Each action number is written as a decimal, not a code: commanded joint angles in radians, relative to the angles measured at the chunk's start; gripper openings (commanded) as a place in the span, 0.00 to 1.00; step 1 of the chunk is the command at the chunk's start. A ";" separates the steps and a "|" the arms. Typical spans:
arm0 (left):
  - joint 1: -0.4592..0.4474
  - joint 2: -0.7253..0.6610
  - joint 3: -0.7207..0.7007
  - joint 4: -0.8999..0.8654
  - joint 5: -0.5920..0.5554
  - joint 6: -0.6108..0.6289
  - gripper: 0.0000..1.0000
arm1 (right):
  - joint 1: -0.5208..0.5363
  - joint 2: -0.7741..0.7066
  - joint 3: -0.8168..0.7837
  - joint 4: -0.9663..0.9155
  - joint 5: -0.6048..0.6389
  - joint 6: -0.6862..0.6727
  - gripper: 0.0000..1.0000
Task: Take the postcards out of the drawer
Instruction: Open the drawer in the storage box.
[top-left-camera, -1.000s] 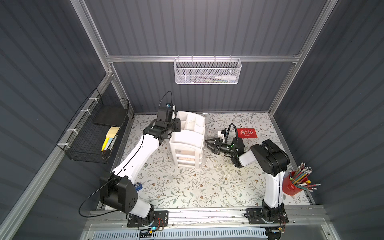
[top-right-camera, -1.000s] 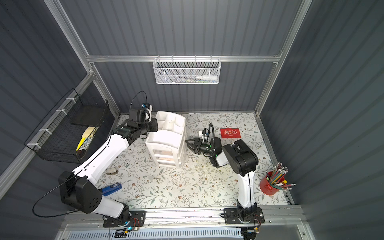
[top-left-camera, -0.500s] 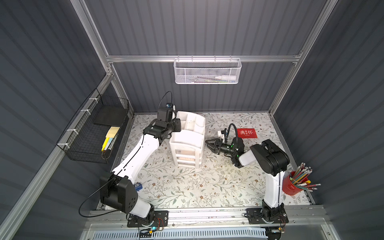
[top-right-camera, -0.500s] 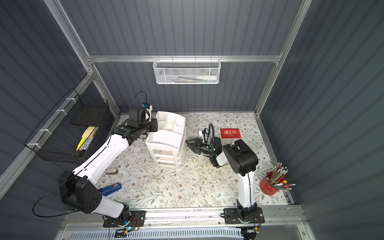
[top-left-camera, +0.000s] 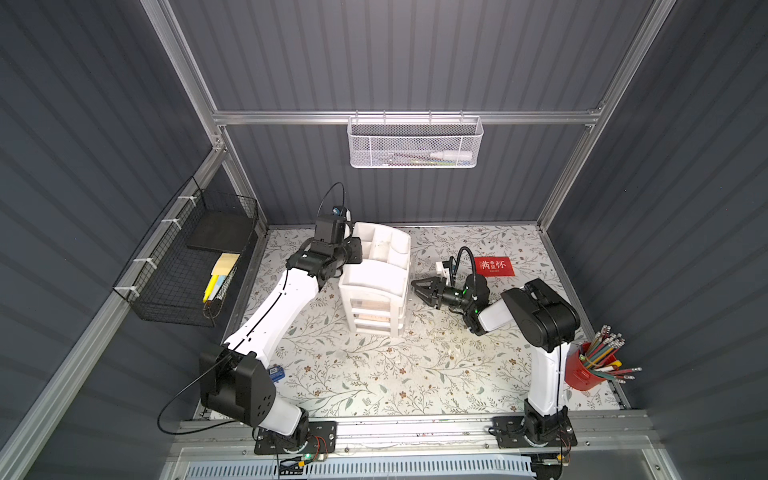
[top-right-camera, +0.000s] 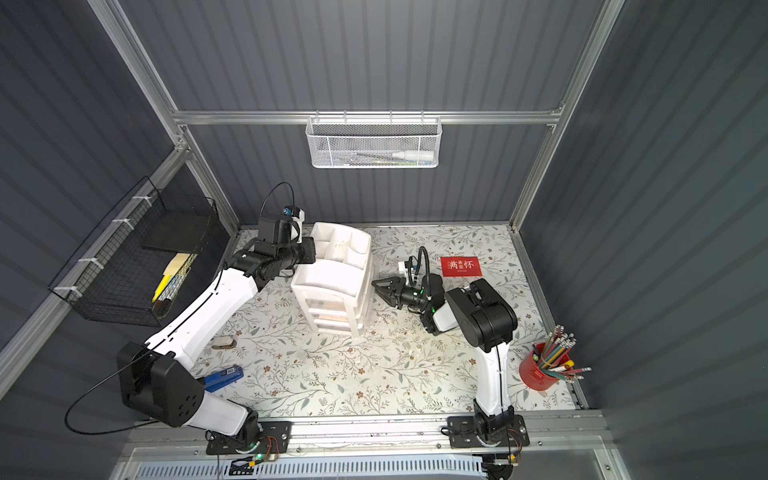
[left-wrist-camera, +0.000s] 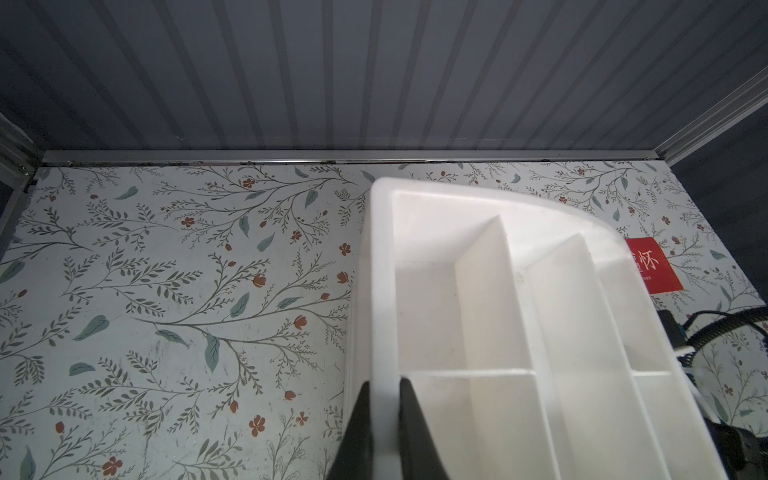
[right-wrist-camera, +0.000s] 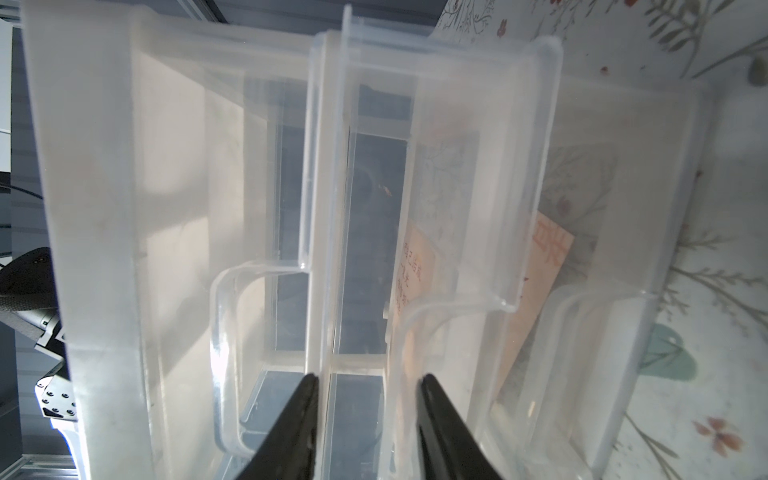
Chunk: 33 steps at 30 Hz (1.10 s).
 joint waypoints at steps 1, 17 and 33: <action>-0.003 0.051 -0.053 -0.169 -0.055 0.073 0.00 | -0.022 -0.047 -0.012 0.040 -0.015 -0.022 0.38; -0.003 0.041 -0.056 -0.172 -0.081 0.062 0.00 | -0.087 -0.111 -0.082 0.011 -0.054 -0.045 0.38; -0.003 0.010 -0.058 -0.186 -0.148 0.052 0.00 | -0.150 -0.166 -0.135 -0.048 -0.099 -0.079 0.37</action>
